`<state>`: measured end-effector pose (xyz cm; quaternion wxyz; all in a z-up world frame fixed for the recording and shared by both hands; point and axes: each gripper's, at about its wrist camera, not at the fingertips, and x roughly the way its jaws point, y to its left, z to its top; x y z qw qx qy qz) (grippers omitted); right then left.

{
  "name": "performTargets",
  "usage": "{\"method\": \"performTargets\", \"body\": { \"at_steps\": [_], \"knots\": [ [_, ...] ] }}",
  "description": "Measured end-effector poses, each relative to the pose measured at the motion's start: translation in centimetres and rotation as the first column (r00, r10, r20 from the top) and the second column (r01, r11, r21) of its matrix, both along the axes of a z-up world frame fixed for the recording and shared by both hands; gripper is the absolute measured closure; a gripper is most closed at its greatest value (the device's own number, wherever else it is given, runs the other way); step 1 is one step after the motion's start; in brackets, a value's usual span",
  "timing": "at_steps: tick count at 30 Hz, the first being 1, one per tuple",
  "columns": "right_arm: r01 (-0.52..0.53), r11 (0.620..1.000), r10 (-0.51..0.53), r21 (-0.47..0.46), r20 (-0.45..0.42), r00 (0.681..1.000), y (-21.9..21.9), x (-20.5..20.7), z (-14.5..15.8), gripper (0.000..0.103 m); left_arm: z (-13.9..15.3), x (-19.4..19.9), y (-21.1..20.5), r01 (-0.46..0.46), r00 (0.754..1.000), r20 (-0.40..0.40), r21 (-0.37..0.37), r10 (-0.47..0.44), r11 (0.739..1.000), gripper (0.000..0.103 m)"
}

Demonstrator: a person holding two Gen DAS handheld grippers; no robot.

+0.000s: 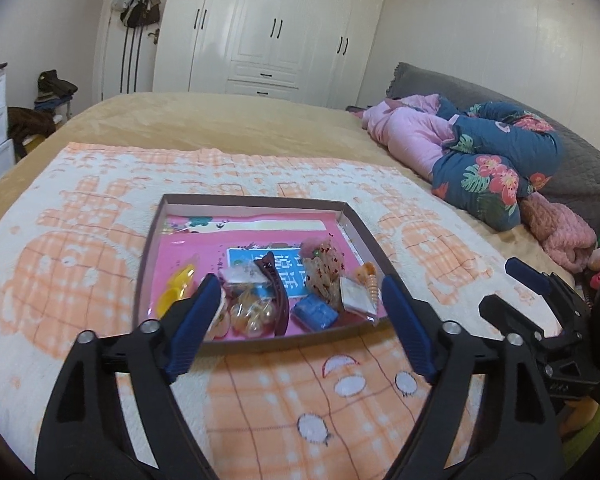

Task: Organize jewelry
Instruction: 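Withdraw both open tools from the box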

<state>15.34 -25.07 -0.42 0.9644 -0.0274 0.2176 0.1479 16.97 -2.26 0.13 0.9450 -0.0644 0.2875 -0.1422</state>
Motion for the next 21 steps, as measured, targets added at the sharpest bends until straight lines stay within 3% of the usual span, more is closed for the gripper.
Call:
{"method": "performTargets", "body": {
  "at_steps": [6, 21],
  "knots": [
    [0.008, 1.000, -0.008, 0.005, 0.016, 1.000, 0.0, -1.5, 0.2, 0.006, 0.0, -2.6, 0.9, -0.014, 1.000, 0.027, -0.002, 0.014, 1.000, 0.012],
    [0.037, 0.999, -0.038, 0.016, 0.036, 0.999, -0.6, -4.1, -0.4, 0.006, -0.4, -6.2, 2.0, -0.055, 0.995, 0.080, 0.021, 0.053, 0.998, 0.011]
  ]
}}
